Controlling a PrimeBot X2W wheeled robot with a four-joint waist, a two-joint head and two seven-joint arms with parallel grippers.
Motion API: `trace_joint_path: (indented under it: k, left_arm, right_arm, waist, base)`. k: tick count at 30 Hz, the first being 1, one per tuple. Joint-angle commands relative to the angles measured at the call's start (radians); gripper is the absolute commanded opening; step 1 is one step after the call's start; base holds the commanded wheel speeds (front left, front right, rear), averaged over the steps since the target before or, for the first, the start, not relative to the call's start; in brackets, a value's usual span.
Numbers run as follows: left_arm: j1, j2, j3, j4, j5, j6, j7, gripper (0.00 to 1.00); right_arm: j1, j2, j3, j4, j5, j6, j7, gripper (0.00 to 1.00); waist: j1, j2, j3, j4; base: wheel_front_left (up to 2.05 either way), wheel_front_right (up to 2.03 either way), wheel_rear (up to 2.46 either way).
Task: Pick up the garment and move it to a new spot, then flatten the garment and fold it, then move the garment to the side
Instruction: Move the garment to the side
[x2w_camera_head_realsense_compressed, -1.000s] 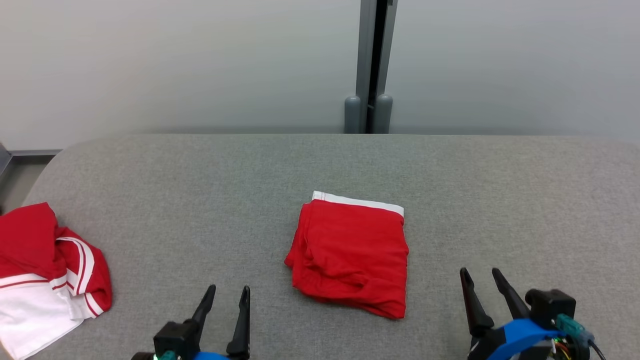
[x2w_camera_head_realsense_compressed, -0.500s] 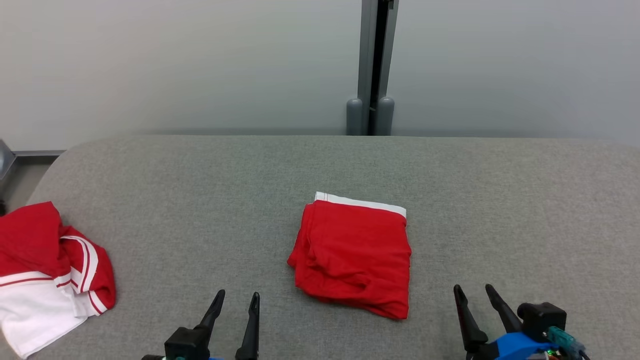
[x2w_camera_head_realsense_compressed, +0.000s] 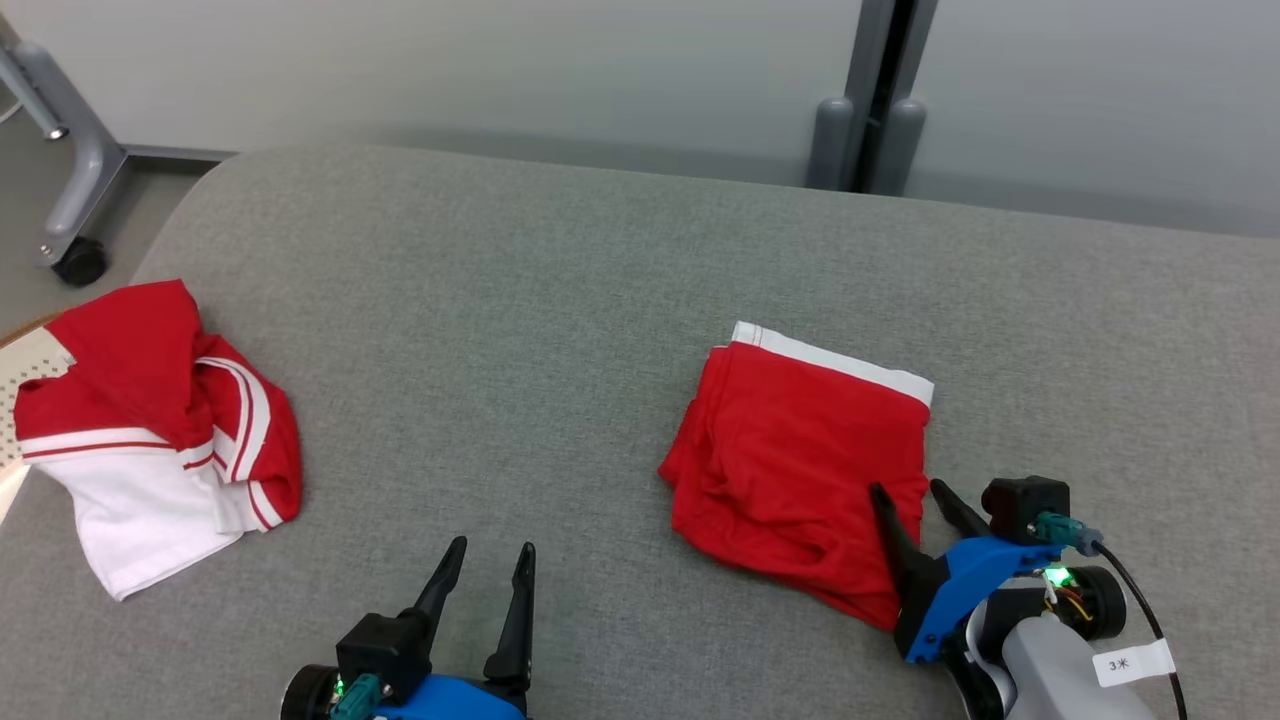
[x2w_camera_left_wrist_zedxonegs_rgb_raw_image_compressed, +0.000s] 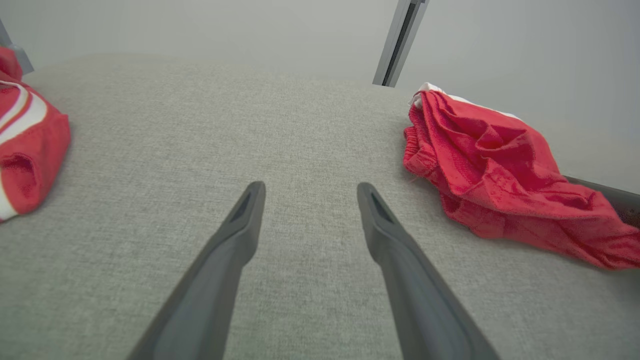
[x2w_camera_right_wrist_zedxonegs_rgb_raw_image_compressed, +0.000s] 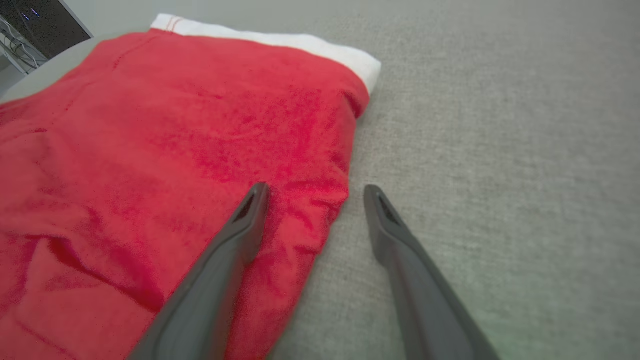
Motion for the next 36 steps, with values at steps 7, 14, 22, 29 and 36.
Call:
trace_joint_path:
  k: [7,14,22,29,36]
  left_arm:
    - [-0.018,-0.001,0.016,0.003,0.006,-0.009,-0.003,1.0]
    - [-0.019,-0.001,0.007,-0.019,0.002,-0.013,-0.003,1.0]
    - [-0.052,0.0,-0.082,-0.048,-0.011,-0.019,-0.003,1.0]
    - [-0.074,0.0,-0.167,-0.056,-0.034,-0.017,-0.003,1.0]
    - [-0.095,0.001,-0.233,-0.035,-0.043,-0.017,-0.003,1.0]
  right_arm:
    - [-0.022,-0.002,0.005,0.165,0.005,-0.001,-0.021,0.0]
    - [-0.021,-0.013,-0.032,0.174,-0.017,-0.005,-0.046,0.0]
    - [0.022,-0.008,-0.035,0.092,-0.04,-0.003,-0.048,0.0]
    - [0.054,-0.005,-0.026,0.05,-0.034,-0.001,-0.051,0.0]
    - [0.056,-0.003,-0.039,0.028,-0.054,0.0,-0.052,0.0]
  waist:
    - [-0.0001,0.0,0.023,0.018]
    - [-0.0001,0.0,-0.007,-0.123]
    - [-0.0001,0.0,-0.02,-0.366]
    - [-0.0001,0.0,-0.01,-0.535]
    - [-0.0001,0.0,0.02,-0.602]
  base:
    - [0.0,0.0,0.0]
    - [0.0,0.0,0.0]
    - [0.0,0.0,0.0]
    - [0.0,0.0,0.0]
    - [0.0,0.0,0.0]
